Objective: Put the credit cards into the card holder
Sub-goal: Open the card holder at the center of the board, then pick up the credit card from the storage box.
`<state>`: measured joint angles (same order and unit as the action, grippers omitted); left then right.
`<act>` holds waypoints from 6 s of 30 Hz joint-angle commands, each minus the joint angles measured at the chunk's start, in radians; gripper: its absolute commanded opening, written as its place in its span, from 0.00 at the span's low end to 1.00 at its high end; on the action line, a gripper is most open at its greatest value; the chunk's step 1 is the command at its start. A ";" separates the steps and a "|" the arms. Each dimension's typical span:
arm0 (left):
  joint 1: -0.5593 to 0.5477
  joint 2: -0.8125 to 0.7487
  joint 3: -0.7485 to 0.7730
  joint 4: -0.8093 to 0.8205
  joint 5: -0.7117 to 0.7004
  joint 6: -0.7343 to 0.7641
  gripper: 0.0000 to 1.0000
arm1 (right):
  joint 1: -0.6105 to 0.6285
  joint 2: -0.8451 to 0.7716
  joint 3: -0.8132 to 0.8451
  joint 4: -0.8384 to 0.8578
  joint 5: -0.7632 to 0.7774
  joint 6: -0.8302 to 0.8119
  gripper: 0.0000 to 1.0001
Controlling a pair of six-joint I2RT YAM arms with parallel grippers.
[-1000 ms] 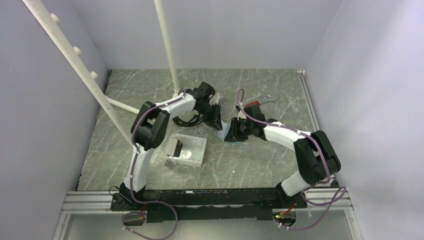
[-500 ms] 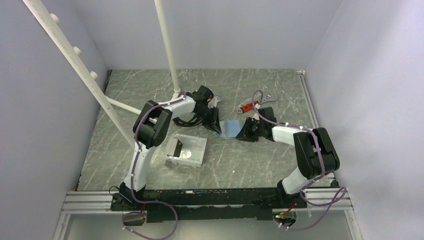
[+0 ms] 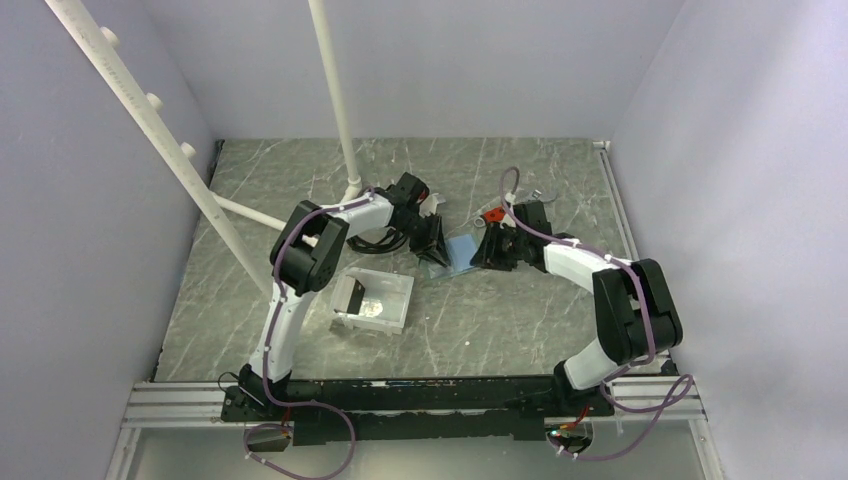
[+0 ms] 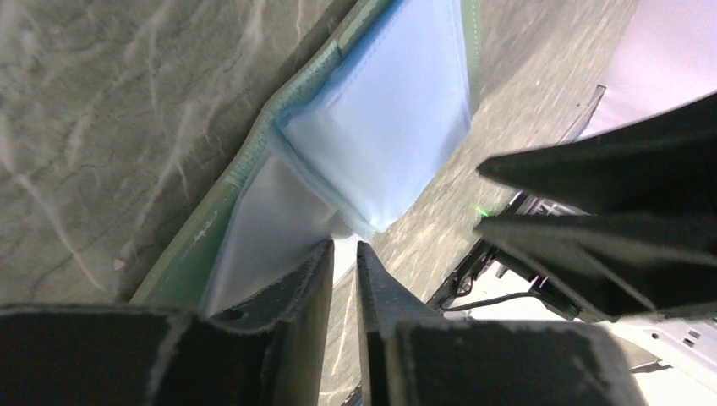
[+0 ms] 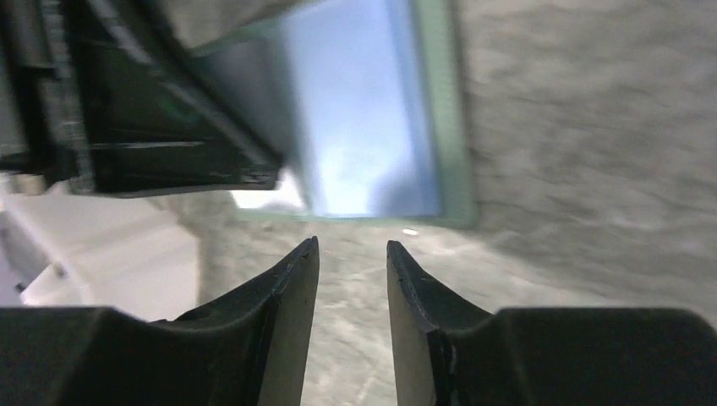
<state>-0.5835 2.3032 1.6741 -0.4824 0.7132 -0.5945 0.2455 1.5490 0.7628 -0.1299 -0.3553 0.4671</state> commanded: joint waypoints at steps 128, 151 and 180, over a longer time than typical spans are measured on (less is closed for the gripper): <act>-0.114 -0.764 -0.517 -0.549 -1.121 0.070 0.45 | 0.323 -0.086 0.059 0.090 -0.005 -0.058 0.54; -0.114 -0.753 -0.527 -0.526 -1.069 0.084 0.27 | 0.323 -0.085 0.057 0.086 0.001 -0.057 0.54; -0.146 -0.609 -0.553 -0.488 -1.148 0.040 0.74 | 0.322 -0.079 0.040 0.110 -0.020 -0.050 0.54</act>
<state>-0.7177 1.7065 1.1156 -0.9474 -0.3664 -0.5247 0.5709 1.4799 0.8043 -0.0692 -0.3614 0.4118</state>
